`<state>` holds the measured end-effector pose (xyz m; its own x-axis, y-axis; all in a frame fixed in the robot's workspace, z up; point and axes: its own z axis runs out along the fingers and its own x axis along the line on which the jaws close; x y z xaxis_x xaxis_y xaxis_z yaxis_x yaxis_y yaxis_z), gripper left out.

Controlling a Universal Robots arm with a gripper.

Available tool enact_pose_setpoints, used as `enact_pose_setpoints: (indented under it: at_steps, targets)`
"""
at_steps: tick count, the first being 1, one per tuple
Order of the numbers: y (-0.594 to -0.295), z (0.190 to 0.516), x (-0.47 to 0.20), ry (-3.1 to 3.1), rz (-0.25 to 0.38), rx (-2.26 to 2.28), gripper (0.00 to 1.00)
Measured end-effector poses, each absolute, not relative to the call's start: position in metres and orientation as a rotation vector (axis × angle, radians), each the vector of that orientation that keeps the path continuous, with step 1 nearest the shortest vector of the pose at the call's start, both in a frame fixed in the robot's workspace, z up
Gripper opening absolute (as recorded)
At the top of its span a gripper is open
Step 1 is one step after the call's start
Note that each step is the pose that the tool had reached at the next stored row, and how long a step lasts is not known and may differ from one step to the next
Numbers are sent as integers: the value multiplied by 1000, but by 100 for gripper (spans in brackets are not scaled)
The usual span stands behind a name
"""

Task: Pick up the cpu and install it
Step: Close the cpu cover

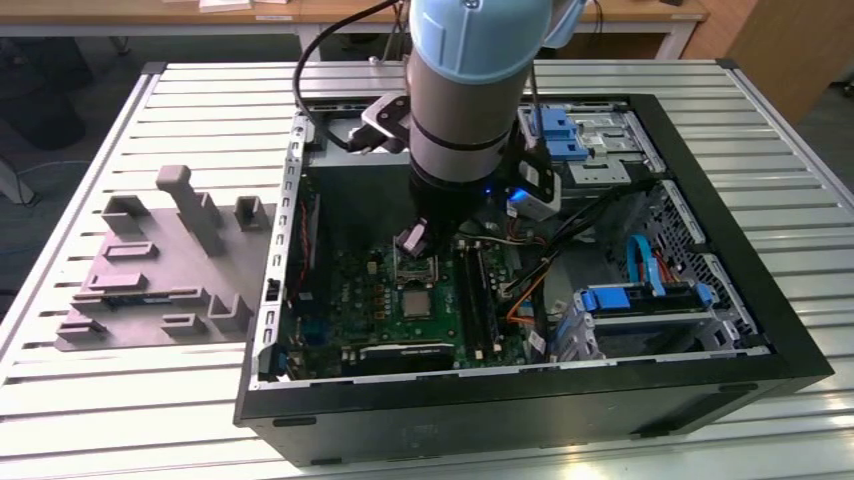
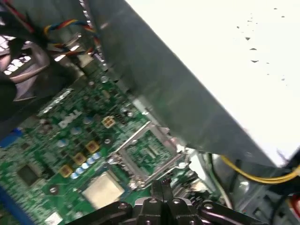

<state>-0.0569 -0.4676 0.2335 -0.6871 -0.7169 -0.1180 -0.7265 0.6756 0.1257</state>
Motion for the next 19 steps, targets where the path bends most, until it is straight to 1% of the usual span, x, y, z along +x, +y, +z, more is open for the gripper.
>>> enact_pose_setpoints:
  at_steps: [5,9,14,19]
  targets:
    - [-466,231,-50,2814,275,-1216,11]
    - [-465,229,-47,2800,319,-1210,11]
    - [-464,224,-47,2789,348,-1205,11]
    - [-463,221,-46,2770,396,-1197,11]
